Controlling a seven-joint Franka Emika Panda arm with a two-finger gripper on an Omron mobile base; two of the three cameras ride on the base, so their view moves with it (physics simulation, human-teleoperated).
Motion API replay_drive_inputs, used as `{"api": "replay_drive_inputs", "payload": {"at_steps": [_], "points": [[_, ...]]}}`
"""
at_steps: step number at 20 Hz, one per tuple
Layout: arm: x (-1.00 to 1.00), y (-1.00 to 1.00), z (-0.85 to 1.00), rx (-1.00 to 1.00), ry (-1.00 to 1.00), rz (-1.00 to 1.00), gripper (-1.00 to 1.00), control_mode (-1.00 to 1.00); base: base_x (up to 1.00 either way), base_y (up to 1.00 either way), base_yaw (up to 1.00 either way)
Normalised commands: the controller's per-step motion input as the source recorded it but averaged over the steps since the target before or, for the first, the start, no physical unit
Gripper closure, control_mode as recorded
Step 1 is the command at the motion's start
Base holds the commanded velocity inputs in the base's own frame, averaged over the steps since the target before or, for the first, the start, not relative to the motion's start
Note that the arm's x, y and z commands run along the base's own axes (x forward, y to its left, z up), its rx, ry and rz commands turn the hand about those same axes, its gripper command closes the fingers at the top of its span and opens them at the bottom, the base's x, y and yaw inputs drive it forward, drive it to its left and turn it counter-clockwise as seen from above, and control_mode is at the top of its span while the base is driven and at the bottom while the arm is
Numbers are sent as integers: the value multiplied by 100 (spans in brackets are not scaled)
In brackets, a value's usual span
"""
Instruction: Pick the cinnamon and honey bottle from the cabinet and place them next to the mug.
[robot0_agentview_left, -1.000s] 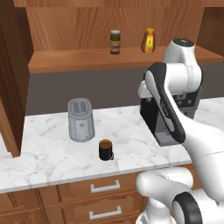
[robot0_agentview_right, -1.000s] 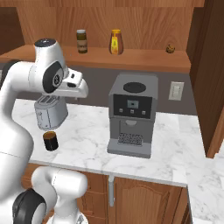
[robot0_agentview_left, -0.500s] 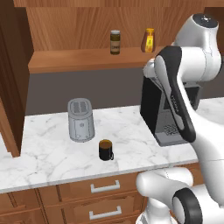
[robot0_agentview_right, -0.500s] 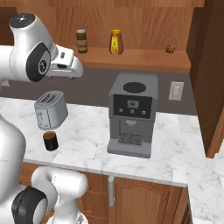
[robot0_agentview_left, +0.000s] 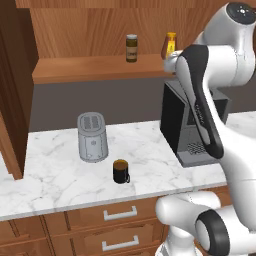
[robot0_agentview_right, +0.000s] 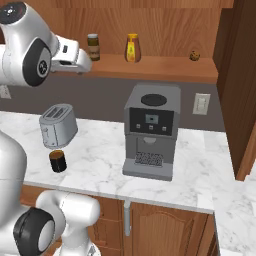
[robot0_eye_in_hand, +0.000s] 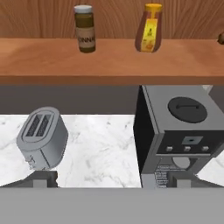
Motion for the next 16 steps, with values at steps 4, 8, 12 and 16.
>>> {"api": "replay_drive_inputs", "payload": {"at_steps": [4, 8, 12, 16], "points": [[35, -2, 2, 0, -8, -6, -100, -100, 0, 0, 0], [51, -28, 0, 0, -7, -9, -100, -100, 0, 0, 0], [61, -38, 2, 0, -6, -7, -100, -100, 0, 0, 0], [66, -53, 0, 0, -5, -2, -100, -100, 0, 0, 0]]}}
